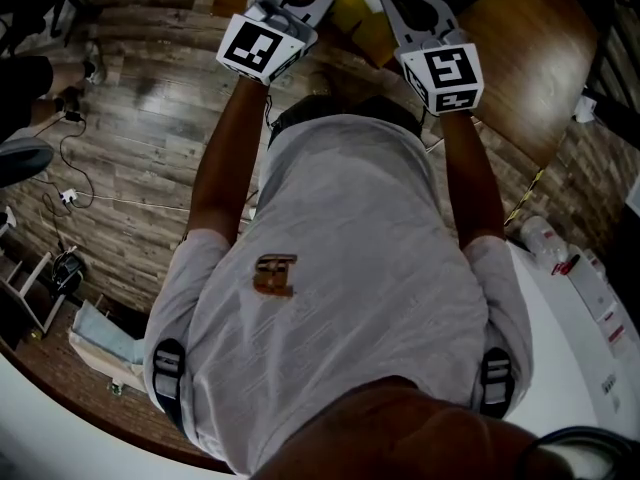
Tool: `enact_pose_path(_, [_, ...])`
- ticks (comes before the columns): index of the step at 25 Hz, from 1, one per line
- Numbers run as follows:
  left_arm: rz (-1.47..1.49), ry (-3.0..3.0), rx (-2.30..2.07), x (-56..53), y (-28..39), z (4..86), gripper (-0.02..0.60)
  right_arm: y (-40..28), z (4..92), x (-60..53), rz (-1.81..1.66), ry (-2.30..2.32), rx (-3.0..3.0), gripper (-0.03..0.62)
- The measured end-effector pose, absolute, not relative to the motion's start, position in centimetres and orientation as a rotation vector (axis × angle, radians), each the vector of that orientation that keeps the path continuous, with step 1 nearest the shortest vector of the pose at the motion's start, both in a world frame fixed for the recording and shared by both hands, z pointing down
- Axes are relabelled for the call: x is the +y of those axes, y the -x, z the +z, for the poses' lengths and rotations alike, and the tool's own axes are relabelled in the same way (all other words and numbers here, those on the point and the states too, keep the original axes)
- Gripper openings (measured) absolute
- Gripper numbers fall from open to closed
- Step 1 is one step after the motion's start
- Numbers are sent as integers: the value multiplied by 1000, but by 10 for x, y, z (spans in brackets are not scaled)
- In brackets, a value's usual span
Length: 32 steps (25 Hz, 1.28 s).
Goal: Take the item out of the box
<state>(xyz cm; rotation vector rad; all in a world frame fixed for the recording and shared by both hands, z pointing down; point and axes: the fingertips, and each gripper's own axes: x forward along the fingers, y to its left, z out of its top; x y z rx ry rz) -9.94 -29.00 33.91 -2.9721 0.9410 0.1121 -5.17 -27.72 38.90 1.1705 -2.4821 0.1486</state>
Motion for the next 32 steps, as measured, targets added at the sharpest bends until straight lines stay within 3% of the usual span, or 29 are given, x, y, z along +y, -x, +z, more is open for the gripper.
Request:
enact_pose_path(24, [33, 2986, 992, -317, 77, 356, 20, 45, 458, -300, 275, -1026, -2301, 38])
enact_pose_path(26, [28, 2992, 997, -317, 77, 361, 20, 45, 465, -302, 297, -1009, -2288, 64])
enact_pose_path(27, [26, 2995, 999, -317, 77, 364, 20, 45, 469, -302, 312, -998, -2281, 133])
enact_pose_path(32, [18, 3001, 1005, -320, 78, 372, 20, 43, 490, -304, 372, -980, -2228, 165])
